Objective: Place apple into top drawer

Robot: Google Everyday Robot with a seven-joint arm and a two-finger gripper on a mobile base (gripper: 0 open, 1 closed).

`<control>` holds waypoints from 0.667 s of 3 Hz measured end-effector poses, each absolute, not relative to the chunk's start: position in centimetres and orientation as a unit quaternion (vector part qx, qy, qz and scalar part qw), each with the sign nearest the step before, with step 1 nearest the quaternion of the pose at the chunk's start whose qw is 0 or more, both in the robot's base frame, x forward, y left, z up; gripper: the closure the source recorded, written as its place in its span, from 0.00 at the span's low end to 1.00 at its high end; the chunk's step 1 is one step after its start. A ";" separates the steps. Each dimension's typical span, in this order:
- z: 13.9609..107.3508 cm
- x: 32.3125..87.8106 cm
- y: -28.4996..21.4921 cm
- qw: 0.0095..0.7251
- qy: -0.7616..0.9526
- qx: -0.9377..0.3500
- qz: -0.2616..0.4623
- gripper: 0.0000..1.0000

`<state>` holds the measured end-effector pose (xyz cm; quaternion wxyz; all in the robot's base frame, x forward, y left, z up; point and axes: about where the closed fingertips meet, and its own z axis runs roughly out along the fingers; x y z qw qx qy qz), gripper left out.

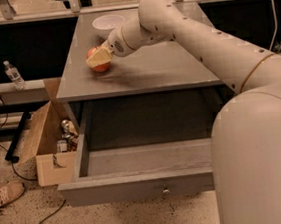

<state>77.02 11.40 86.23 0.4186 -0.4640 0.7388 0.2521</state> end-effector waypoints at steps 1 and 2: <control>89.0 73.4 6.6 0.452 0.720 -0.462 0.251 1.00; 90.7 69.1 1.3 0.476 0.709 -0.458 0.245 1.00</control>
Offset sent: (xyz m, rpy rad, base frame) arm -0.1300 -0.1857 0.0689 0.0874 -0.1781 -0.0618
